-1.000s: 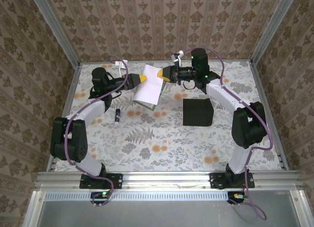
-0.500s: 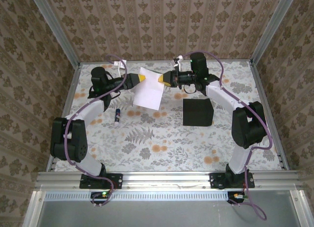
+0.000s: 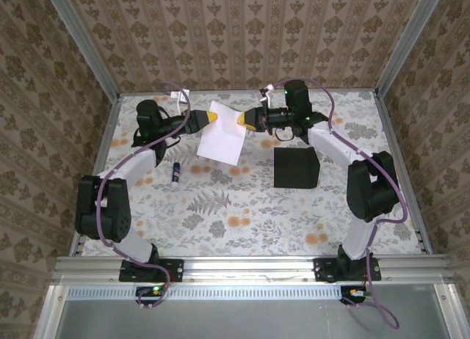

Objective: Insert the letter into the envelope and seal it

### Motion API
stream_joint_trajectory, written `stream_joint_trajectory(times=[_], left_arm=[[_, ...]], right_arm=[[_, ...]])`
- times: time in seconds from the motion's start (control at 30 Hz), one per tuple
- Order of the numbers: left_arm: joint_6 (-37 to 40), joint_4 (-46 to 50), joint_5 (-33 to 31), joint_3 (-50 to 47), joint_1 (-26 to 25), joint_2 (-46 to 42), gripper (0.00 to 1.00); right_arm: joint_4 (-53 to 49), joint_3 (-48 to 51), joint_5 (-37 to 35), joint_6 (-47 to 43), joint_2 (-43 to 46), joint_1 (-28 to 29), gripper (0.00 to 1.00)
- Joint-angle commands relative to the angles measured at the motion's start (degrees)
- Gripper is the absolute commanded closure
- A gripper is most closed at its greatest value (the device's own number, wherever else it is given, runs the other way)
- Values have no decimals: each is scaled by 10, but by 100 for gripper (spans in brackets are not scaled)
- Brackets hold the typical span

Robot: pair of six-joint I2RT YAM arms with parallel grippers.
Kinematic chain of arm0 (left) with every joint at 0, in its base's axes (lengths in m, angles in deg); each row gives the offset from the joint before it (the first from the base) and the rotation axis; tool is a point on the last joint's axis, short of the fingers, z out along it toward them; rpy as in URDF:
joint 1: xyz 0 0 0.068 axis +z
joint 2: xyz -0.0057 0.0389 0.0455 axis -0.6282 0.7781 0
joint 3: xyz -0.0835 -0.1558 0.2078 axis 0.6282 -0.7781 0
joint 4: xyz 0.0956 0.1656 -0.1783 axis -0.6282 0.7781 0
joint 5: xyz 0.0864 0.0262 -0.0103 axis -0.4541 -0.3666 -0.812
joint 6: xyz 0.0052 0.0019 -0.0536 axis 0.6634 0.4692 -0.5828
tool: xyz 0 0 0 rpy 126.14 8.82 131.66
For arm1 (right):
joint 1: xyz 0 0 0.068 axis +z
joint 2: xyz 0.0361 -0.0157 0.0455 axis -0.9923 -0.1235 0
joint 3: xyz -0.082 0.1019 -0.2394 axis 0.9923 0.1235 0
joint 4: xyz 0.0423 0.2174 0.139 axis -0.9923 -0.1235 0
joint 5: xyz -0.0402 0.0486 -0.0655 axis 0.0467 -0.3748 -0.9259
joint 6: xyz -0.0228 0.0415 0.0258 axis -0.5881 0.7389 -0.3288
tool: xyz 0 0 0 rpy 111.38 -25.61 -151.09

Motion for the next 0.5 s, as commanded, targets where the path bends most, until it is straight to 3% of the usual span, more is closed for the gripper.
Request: stream_joint_trajectory(times=[0.0, 0.1, 0.17, 0.33, 0.47], left_arm=[[9, -5, 1, 12, 6, -4, 90], [9, -3, -2, 14, 7, -5, 93], [10, -2, -5, 13, 9, -4, 96], [10, 7, -17, 15, 15, -10, 100], [10, 15, -33, 13, 17, -17, 100]], right_arm=[[-1, 2, -6, -9, 25, -3, 93], [-4, 2, -8, -14, 27, -5, 85], [-7, 2, -9, -18, 30, -6, 74], [-11, 13, -14, -36, 43, -15, 32], [-15, 29, -17, -74, 59, -23, 17]])
